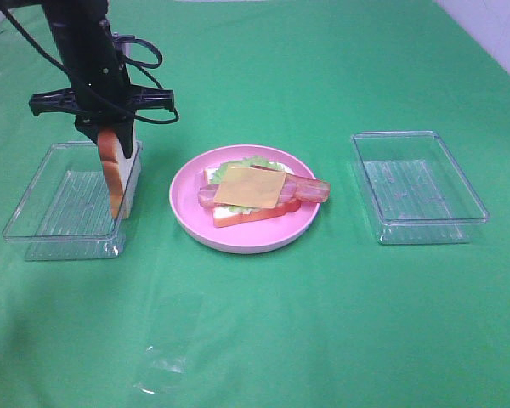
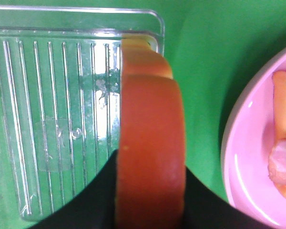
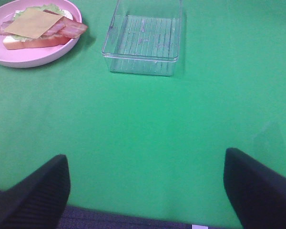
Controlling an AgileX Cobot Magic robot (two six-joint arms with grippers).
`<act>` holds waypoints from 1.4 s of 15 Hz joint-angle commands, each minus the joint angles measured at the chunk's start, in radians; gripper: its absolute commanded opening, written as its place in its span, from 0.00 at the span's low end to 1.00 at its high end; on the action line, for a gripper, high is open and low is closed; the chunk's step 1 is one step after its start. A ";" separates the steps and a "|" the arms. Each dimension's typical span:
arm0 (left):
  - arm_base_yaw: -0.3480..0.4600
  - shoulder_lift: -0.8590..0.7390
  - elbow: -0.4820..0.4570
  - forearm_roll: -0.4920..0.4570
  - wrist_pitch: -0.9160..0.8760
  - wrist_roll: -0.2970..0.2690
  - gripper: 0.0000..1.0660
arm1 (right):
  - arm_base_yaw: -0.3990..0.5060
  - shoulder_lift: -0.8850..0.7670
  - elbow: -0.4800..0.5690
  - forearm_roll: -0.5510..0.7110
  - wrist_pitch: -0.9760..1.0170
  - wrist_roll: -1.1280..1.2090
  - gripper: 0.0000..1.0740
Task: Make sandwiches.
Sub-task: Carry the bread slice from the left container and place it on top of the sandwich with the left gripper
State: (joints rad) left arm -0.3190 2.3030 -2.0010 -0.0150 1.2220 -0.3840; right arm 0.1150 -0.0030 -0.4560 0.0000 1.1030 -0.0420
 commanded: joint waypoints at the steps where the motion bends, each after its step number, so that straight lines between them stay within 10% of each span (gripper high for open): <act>1: 0.003 -0.001 0.006 -0.006 0.097 -0.012 0.13 | -0.007 -0.033 0.005 0.000 -0.006 0.001 0.79; 13: 0.003 -0.276 0.006 -0.077 0.025 0.021 0.13 | -0.007 -0.033 0.005 0.000 -0.006 0.001 0.79; 21: 0.000 -0.086 0.007 -0.757 -0.103 0.370 0.13 | -0.007 -0.033 0.005 0.000 -0.006 0.001 0.79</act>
State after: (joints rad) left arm -0.3140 2.2140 -1.9990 -0.7320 1.1240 -0.0370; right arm 0.1150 -0.0030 -0.4560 0.0000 1.1030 -0.0420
